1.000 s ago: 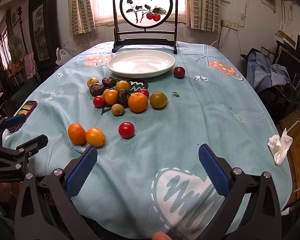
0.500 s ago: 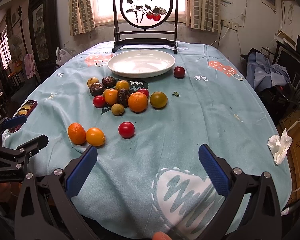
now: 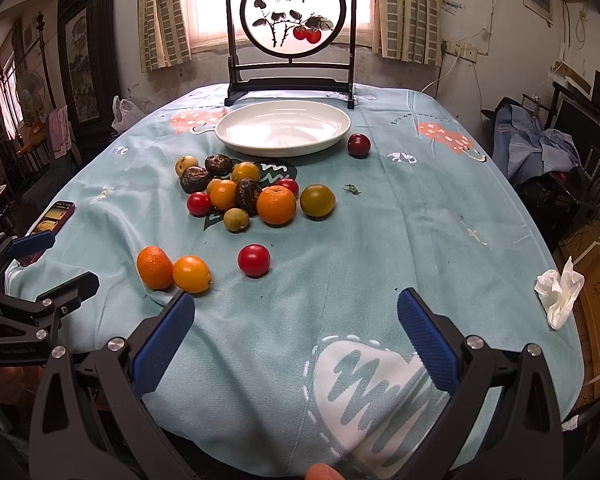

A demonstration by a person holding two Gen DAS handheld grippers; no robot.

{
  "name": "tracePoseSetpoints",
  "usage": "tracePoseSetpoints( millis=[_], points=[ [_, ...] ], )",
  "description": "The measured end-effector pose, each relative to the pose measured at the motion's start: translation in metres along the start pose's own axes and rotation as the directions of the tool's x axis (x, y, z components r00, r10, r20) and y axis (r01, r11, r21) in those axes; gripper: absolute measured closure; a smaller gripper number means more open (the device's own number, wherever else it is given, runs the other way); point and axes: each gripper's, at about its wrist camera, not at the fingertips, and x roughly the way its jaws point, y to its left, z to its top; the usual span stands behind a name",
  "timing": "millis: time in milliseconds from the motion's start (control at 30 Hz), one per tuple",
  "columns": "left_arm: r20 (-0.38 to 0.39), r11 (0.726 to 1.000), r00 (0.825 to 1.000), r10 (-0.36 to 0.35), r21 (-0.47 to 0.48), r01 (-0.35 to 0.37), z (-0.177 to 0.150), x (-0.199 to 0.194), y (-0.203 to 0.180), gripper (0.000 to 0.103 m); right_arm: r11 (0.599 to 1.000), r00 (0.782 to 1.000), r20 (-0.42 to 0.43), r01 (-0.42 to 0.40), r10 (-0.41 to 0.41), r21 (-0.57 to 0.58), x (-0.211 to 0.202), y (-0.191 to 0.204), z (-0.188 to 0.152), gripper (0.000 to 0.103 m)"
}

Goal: Organize fruits

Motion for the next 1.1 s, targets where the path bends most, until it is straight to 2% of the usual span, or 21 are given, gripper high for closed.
tracePoseSetpoints(
  millis=[833,1033,1100],
  points=[
    [-0.012,1.000,1.000,0.001,-0.005,-0.001,-0.004,0.005,0.002,0.002,1.000,1.000,-0.008,0.000,0.000,0.003,0.004,0.001,-0.002,0.001],
    [-0.030,1.000,1.000,-0.001,-0.019,0.000,-0.004,0.015,0.010,0.002,1.000,1.000,-0.025,-0.019,0.019,-0.008,0.014,0.003,-0.003,0.001],
    [-0.021,1.000,1.000,0.002,-0.012,-0.002,-0.004,0.016,0.013,0.002,0.999,0.998,-0.030,-0.050,0.050,-0.021,0.018,0.006,-0.005,0.001]
  ],
)
